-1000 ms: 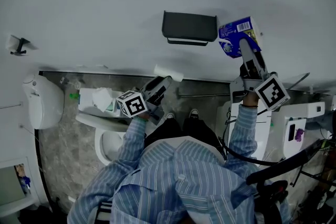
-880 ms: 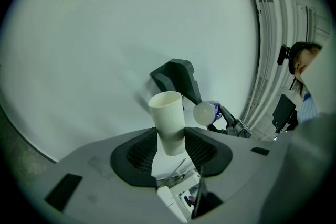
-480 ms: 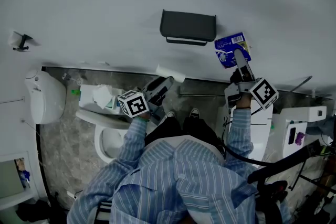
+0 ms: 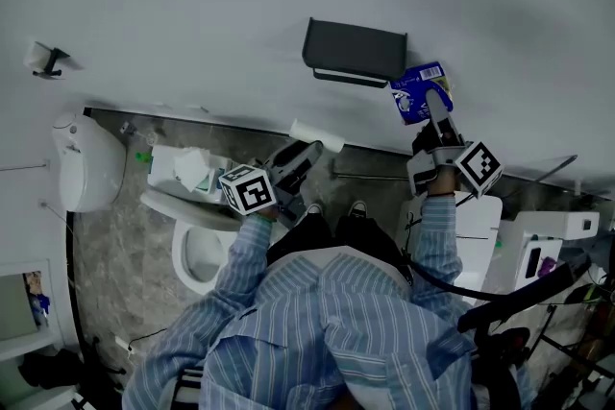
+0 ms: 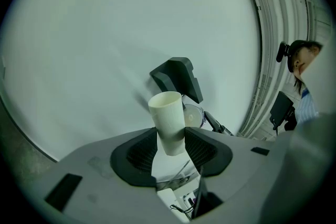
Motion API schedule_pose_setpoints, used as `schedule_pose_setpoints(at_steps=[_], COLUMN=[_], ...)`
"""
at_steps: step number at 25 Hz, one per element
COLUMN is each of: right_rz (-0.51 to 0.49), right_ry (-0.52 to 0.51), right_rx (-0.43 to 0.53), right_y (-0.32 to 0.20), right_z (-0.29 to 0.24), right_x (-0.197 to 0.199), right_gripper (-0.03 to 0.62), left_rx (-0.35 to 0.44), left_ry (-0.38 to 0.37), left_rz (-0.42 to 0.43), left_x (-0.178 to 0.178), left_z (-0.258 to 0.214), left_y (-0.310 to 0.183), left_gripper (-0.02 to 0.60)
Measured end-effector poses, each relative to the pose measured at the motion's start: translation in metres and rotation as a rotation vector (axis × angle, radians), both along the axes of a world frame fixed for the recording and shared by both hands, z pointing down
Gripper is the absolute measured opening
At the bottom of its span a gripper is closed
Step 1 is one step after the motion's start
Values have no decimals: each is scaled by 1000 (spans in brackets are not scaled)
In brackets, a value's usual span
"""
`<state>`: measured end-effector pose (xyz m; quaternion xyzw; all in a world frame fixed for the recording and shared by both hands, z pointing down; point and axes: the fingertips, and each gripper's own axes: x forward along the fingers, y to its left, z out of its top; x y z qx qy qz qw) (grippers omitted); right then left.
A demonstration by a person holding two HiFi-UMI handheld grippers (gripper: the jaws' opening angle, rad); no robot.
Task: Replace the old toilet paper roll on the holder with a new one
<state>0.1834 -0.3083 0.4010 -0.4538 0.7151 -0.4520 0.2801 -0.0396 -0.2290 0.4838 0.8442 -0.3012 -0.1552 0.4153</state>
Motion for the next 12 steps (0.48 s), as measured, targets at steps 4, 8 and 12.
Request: schedule_pose_setpoints(at_steps=[4,8,12], right_rz=[-2,2,5], right_ry=[-87,-166,-207], right_rx=[-22,-47,-63], right_y=[-5,-12,-16], right_z=[4,13,21], right_x=[-2,-5,-2], right_gripper=[405,405,405], left_rx=[-2,1,-5], left_ry=[3,0,2], left_rz=[-8,-11,-30], left_x=[1,1,1], left_z=[1,3,4], left_y=[-1,-2,-3], left_gripper=[166,166,166])
